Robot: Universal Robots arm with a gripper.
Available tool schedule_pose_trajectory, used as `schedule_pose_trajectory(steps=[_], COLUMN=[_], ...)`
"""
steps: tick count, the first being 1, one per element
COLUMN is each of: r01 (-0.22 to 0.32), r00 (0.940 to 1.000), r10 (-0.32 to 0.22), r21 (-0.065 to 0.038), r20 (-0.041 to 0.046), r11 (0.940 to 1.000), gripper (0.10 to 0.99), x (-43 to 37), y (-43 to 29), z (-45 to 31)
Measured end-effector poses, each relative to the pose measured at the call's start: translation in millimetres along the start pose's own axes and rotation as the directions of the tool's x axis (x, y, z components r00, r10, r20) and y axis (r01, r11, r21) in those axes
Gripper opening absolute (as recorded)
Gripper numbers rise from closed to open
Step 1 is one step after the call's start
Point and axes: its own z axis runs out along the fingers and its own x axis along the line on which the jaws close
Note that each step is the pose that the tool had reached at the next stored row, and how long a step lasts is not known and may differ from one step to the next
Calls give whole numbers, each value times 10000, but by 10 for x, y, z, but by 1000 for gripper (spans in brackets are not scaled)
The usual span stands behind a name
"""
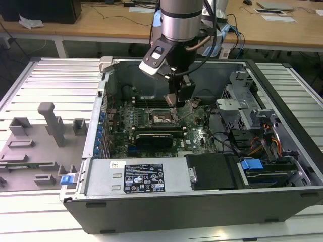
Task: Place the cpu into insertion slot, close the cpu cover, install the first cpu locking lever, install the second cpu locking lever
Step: 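Place the cpu into insertion slot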
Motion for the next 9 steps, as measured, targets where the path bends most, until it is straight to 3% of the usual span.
schedule_pose_trajectory(steps=[4,9], r01=[-834,-1667], r00=[9965,9859], r10=[835,1668], r21=[-19,-44], r20=[74,145], r11=[9965,9860], gripper=[541,541], x=[-1,1], y=[-3,-17], z=[36,142])
